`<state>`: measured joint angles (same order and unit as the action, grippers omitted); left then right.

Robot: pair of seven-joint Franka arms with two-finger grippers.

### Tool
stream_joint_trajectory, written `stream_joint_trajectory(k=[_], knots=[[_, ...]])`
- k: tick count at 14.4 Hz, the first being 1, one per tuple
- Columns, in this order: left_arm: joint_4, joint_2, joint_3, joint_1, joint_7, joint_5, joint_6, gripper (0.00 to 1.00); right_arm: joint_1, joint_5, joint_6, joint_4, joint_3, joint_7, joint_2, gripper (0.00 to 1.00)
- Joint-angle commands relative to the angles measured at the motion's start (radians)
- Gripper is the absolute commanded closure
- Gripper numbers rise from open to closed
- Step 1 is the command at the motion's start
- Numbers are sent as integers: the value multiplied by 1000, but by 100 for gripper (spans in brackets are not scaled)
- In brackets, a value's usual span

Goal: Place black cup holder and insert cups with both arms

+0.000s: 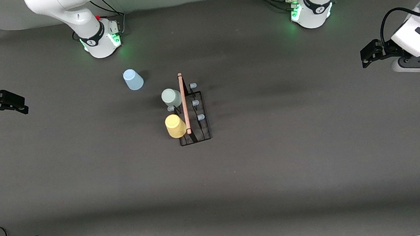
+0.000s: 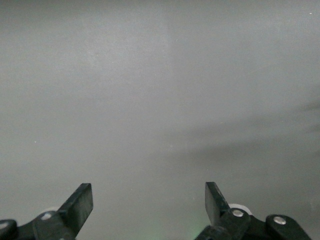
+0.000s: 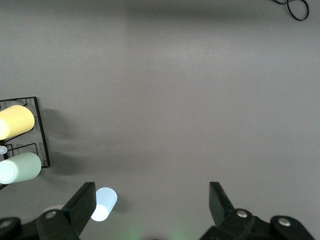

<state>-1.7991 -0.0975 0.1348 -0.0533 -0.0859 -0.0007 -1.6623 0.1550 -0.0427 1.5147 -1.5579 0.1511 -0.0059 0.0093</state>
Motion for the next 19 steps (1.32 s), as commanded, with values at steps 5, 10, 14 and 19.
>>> stream_joint_trajectory(k=[5, 10, 14, 19], knots=[[-2, -13, -6, 10, 0, 14, 0, 0, -18, -5, -13, 52, -2, -6, 29, 0], [-2, -13, -6, 10, 0, 14, 0, 0, -17, -5, -14, 50, -2, -6, 29, 0], [-2, -13, -6, 10, 0, 14, 0, 0, -17, -5, -14, 50, -2, -8, 29, 0], [-2, -13, -6, 10, 0, 14, -2, 0, -17, -5, -14, 50, -2, -8, 29, 0]])
